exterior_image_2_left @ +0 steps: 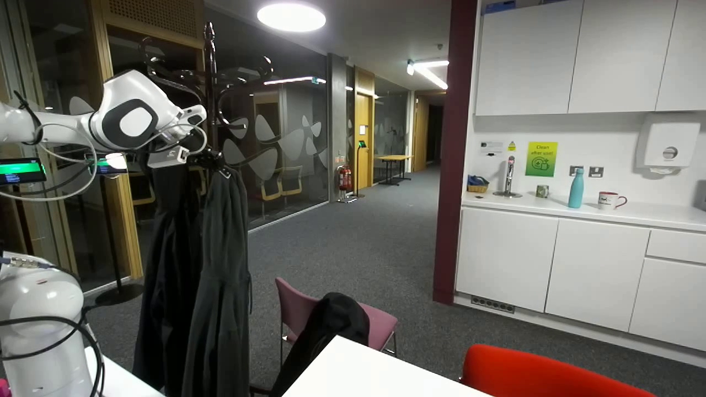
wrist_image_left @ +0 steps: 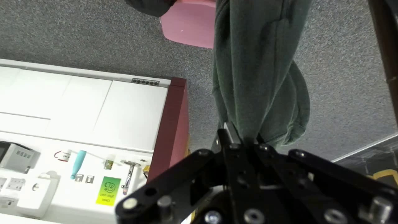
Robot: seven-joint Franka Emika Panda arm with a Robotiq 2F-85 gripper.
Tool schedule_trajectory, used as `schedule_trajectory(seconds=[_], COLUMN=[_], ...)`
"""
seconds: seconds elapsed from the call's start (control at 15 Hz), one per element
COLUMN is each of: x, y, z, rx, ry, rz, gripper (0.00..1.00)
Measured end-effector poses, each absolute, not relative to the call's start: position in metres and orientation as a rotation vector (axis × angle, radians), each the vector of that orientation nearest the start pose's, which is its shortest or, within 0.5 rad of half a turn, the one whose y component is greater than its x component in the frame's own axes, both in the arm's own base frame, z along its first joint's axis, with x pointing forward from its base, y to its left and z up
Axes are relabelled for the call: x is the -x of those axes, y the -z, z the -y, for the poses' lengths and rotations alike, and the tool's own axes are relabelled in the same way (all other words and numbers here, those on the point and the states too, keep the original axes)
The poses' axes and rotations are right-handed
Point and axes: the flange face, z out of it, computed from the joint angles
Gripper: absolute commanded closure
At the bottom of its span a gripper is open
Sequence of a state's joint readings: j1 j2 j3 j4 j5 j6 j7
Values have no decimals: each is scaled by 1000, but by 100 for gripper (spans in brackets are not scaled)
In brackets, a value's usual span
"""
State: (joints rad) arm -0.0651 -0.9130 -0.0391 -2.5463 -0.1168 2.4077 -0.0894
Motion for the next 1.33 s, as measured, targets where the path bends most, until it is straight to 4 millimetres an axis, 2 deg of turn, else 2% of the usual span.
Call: schedule_trajectory(seconds=[0.27,0.47,0.87,0.93,1.13,1.33], x=[-332,-352,-416,-424,-430,-430], y=[-650,-648,-610,-605,-590,-590], z=[94,115,114,114,113,113], rx=[3046,3048,3046,3044,3060,3059], ry=[1239,1218,1117,1101,1048,1049], rz=[25,61,167,169,169,168], gripper=[99,99,99,95,95,95])
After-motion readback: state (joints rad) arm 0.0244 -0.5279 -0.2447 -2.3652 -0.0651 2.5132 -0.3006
